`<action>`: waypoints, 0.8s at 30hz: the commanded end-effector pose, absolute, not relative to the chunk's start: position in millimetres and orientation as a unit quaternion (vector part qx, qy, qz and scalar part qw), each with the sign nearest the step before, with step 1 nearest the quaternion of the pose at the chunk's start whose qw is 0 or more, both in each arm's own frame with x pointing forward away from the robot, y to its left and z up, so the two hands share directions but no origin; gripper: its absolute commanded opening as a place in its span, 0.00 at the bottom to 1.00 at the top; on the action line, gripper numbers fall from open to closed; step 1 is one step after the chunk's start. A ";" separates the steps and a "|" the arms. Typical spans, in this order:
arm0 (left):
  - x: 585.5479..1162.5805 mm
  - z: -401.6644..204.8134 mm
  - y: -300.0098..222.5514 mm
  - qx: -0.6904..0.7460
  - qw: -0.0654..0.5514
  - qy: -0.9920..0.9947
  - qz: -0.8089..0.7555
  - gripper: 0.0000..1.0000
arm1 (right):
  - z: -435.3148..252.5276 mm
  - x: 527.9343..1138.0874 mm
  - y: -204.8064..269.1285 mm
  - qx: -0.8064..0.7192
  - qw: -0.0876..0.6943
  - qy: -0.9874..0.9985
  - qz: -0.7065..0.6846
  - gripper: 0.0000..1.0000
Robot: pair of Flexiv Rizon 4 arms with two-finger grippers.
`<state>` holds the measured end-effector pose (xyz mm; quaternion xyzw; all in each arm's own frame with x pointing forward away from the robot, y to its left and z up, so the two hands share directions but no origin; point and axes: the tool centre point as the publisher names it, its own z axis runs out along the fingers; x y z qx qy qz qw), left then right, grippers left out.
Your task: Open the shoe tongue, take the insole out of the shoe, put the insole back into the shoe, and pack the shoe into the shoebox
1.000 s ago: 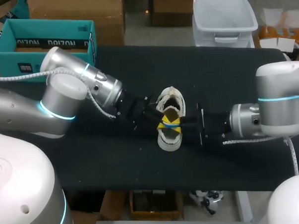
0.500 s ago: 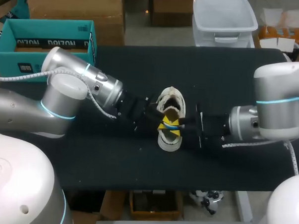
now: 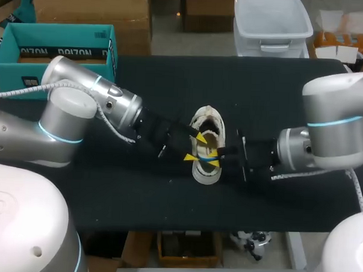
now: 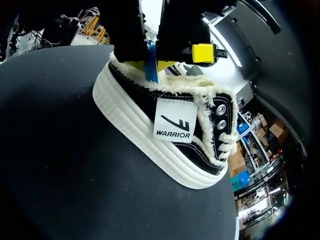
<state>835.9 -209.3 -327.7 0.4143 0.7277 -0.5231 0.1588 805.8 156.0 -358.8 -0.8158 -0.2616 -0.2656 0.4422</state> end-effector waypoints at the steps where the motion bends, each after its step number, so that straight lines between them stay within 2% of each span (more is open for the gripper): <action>1: 819.4 -299.1 -182.3 0.401 0.167 0.739 -0.515 1.00 | -364.2 811.9 158.1 -0.820 0.438 -0.271 -0.250 0.00; 5: 816.3 -285.4 -170.9 0.377 0.166 0.751 -0.516 1.00 | -371.6 814.5 160.6 -0.824 0.433 -0.282 -0.233 0.00; 16: 811.5 -261.8 -136.2 0.306 0.187 0.780 -0.513 1.00 | -374.4 808.0 172.7 -0.871 0.343 -0.295 -0.194 0.00; 18: 809.5 -258.7 -132.1 0.299 0.188 0.783 -0.513 1.00 | -369.2 803.6 172.6 -0.873 0.333 -0.298 -0.197 0.20; 19: 808.6 -257.3 -130.1 0.297 0.189 0.783 -0.513 1.00 | -366.2 801.0 171.8 -0.877 0.322 -0.297 -0.197 0.26; 24: 803.8 -254.9 -125.9 0.288 0.190 0.786 -0.513 1.00 | -353.6 790.9 170.5 -0.879 0.308 -0.303 -0.201 0.30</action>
